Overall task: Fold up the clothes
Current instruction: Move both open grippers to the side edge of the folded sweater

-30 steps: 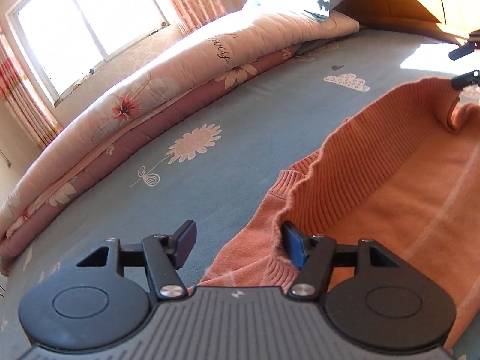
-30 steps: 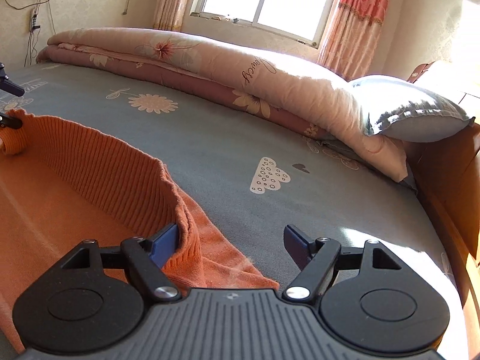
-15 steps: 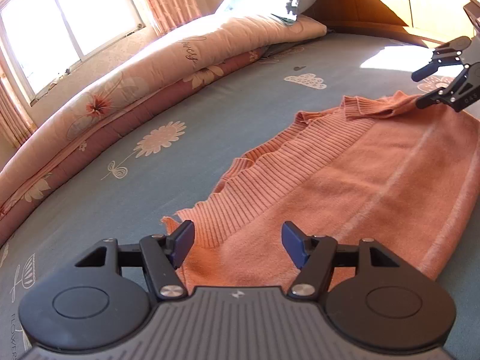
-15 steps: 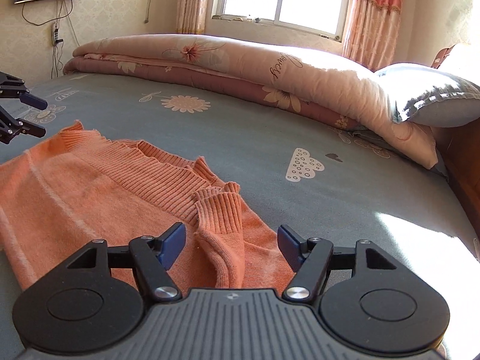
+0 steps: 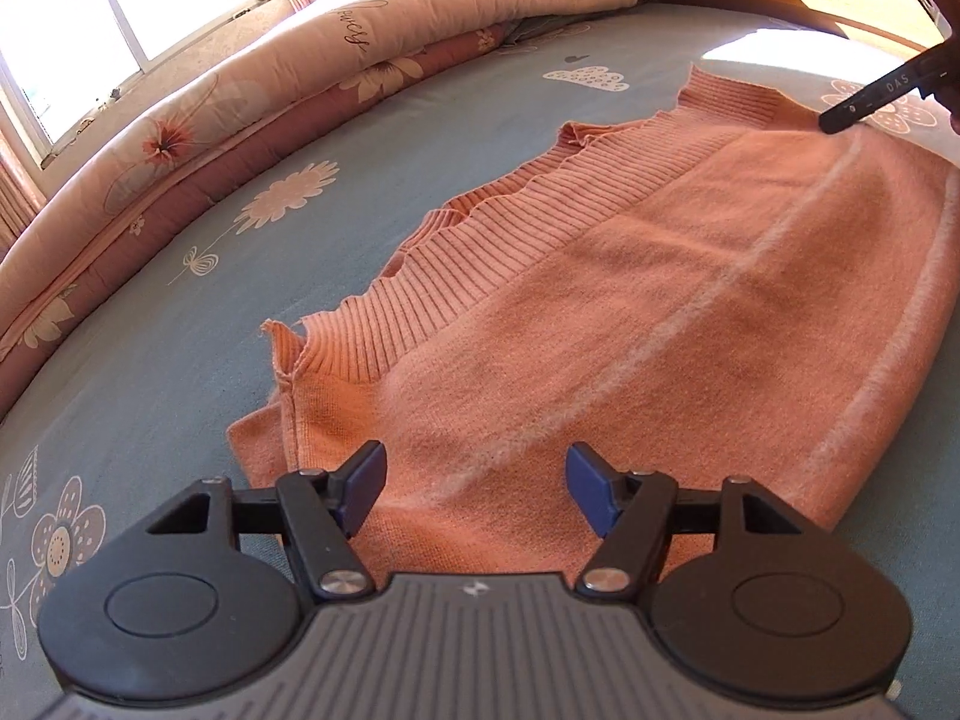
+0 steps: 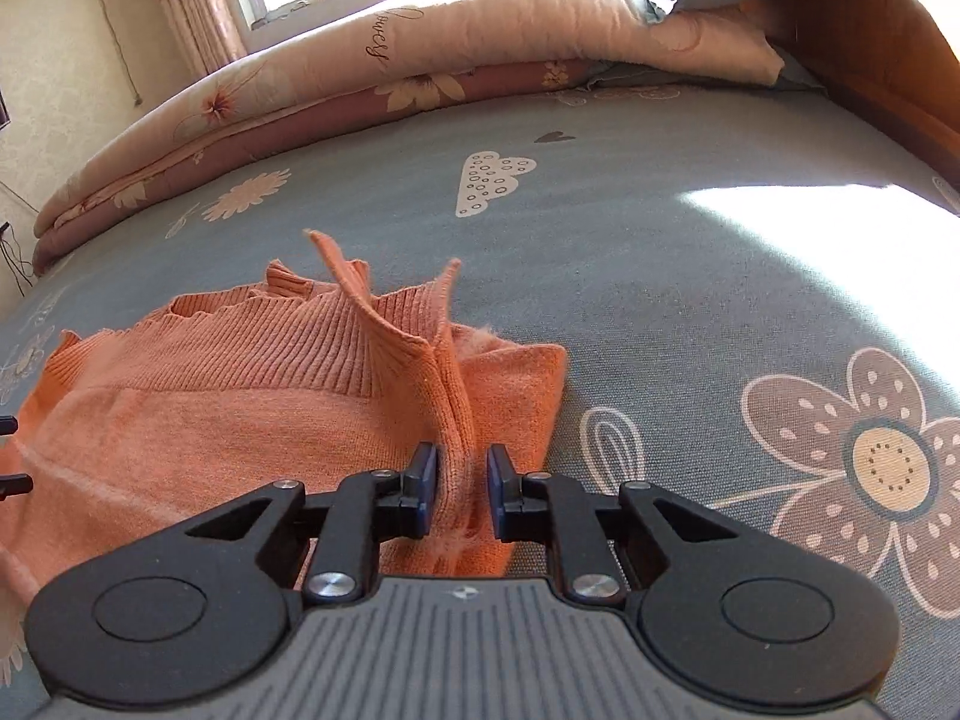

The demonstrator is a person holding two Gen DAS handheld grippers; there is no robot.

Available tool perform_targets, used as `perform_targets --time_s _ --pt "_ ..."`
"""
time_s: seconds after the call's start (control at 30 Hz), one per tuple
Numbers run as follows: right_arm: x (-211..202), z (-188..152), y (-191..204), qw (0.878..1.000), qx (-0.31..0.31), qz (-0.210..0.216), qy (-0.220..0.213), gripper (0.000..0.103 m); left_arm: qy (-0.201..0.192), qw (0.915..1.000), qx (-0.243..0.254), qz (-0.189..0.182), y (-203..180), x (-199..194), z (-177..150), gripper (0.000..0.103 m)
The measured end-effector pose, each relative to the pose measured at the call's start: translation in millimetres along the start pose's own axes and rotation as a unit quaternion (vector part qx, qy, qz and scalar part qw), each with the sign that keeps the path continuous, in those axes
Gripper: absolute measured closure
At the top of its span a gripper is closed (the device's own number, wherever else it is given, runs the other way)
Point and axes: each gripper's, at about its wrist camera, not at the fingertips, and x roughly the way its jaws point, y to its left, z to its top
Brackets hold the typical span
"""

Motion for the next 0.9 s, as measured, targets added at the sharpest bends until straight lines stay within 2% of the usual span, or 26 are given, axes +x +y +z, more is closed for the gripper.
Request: perform_targets --time_s 0.03,0.2,0.27,0.3,0.5,0.57,0.63,0.7,0.8,0.9 --pt "-1 -1 1 1.0 0.0 0.004 -0.005 0.076 -0.001 1.0 0.0 0.0 0 0 0 0.035" --pt "1 1 10 1.0 -0.01 0.021 -0.006 0.071 -0.004 1.0 0.005 0.0 -5 -3 -4 0.033" --pt "4 2 14 1.0 -0.018 0.01 -0.001 0.078 -0.006 1.0 0.005 0.002 -6 -4 -5 0.033" --pt "4 1 15 1.0 -0.019 0.008 -0.003 0.089 -0.007 1.0 0.005 0.002 -6 -5 -6 0.033" --pt "-13 4 13 1.0 0.0 0.011 -0.028 0.091 -0.017 0.9994 -0.024 0.017 4 -18 -19 0.033" --pt "-14 3 10 1.0 0.012 0.017 -0.018 0.089 -0.017 0.9984 -0.053 0.014 12 -23 -25 0.033" --pt "-18 -2 8 0.999 0.023 0.026 -0.007 0.081 -0.024 0.9967 -0.077 0.01 16 -30 -30 0.033" --pt "-31 -13 7 0.998 0.036 0.047 -0.016 0.073 -0.029 0.996 -0.085 0.002 14 -37 -35 0.033" --pt "-52 -34 3 0.996 0.058 0.067 -0.022 0.066 -0.039 0.9957 -0.084 0.004 3 -43 -42 0.032" --pt "-67 -57 3 0.994 0.071 0.076 -0.016 0.064 -0.049 0.9931 -0.105 0.015 -3 -49 -50 0.032"
